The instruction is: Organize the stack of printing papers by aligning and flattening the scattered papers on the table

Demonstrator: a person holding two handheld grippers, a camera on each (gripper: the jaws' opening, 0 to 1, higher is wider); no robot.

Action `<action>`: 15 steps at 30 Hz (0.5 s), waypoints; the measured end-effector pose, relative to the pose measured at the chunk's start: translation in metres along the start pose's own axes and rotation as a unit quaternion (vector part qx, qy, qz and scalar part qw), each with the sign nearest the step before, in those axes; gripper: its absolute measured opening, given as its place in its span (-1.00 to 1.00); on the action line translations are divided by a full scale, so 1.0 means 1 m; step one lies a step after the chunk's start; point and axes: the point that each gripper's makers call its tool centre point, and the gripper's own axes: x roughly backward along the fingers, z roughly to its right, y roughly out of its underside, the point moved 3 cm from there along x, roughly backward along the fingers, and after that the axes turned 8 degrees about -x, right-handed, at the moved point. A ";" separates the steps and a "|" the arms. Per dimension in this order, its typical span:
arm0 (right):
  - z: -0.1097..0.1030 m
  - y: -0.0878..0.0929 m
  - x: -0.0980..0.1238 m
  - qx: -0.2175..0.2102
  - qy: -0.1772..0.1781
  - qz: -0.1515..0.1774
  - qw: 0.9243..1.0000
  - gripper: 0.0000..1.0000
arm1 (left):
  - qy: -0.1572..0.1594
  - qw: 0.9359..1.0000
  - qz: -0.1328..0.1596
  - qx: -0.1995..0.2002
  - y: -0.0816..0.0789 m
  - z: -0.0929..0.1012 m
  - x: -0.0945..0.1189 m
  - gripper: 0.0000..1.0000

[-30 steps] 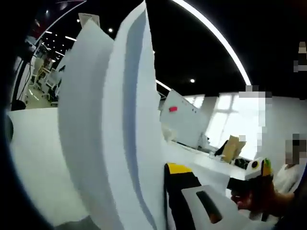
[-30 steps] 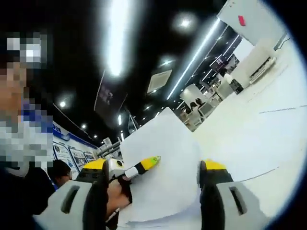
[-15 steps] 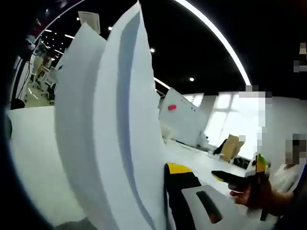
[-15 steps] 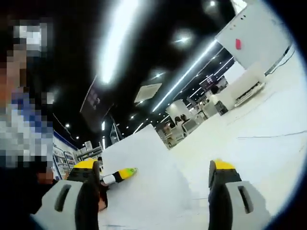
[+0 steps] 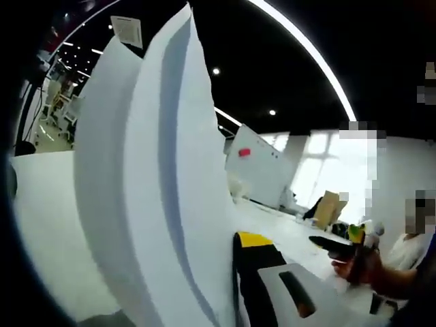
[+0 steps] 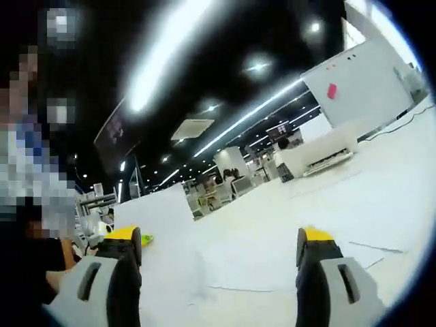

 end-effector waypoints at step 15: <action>0.076 -0.047 0.020 0.066 0.094 -0.010 0.993 0.79 | 0.003 1.000 -0.002 -0.001 0.001 0.000 0.000 -0.86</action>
